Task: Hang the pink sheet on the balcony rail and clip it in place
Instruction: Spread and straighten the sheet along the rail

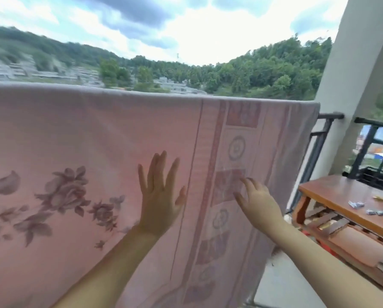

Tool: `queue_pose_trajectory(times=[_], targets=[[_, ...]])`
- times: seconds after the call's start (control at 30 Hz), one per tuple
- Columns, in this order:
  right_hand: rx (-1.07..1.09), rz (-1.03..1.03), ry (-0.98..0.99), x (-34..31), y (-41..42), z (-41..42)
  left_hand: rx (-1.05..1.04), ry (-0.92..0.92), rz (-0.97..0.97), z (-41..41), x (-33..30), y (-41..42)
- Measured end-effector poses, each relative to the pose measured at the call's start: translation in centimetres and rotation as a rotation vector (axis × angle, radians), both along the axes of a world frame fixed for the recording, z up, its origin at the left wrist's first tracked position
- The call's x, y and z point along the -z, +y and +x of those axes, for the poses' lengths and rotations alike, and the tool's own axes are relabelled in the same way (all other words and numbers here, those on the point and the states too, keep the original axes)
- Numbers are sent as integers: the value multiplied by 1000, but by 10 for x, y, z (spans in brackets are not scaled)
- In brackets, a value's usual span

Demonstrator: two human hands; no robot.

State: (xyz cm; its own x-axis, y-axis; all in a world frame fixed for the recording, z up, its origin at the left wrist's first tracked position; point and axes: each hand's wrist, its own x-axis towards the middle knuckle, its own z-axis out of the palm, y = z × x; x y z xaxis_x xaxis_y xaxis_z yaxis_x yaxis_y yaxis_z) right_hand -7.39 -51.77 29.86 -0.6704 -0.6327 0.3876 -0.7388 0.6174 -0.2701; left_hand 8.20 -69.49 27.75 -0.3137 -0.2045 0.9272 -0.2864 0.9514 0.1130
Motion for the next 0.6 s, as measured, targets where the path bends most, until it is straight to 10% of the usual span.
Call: queue_pose_trajectory(times=[0.13,0.3,0.6], targets=[[-430,-265,192,-37,-66,21,-444,179,14,45,-14,-33],[-826,-663,506,-111,-115,80,-542,623,601,102,-28,-39],[-888,-256,614,-181,-154,76,-342,551,977,76,-49,-45]])
